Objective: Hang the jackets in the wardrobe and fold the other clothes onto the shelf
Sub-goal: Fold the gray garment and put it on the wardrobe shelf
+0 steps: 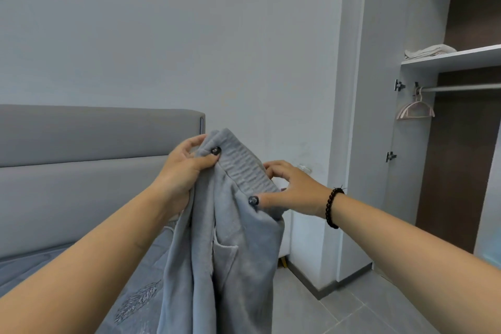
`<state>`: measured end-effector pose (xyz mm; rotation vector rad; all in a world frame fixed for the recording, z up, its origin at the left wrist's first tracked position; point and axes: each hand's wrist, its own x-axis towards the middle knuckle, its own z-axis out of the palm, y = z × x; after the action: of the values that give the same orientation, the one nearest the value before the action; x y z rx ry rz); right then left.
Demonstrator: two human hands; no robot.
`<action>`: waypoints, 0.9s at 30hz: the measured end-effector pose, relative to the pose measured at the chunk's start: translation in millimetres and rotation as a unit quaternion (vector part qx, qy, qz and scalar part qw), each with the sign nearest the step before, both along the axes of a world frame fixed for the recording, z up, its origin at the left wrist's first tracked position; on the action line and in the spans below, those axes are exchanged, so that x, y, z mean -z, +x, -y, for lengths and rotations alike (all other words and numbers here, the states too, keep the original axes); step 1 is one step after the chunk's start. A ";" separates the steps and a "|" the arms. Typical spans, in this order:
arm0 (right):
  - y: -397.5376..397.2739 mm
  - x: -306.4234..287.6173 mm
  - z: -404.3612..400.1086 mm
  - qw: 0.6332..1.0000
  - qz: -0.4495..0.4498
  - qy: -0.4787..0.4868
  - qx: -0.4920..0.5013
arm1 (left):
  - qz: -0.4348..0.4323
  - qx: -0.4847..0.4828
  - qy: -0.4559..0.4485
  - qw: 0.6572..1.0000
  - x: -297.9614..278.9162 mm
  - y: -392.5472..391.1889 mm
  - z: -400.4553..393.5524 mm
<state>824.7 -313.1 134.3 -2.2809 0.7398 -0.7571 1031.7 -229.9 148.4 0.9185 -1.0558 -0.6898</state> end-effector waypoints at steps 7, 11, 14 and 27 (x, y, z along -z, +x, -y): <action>51.7 0.6 -22.5 0.993 0.032 0.057 -0.102 | -0.083 -0.069 -0.011 0.994 14.0 43.5 -14.1; 81.5 -3.9 -41.0 0.992 -0.032 -0.058 -0.105 | -0.074 -0.031 -0.028 0.996 13.8 74.7 -32.5; 103.4 0.7 -60.3 0.938 0.012 -0.342 -0.050 | -0.016 -0.034 -0.021 0.999 12.8 87.8 -42.5; 123.2 30.6 -57.4 0.877 -0.169 -0.416 -0.170 | 0.053 0.029 0.004 0.998 29.9 126.6 -59.9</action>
<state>947.8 -255.6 103.7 -3.2653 0.1056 -0.5624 1158.3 -170.0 118.5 0.9429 -1.1792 -0.6995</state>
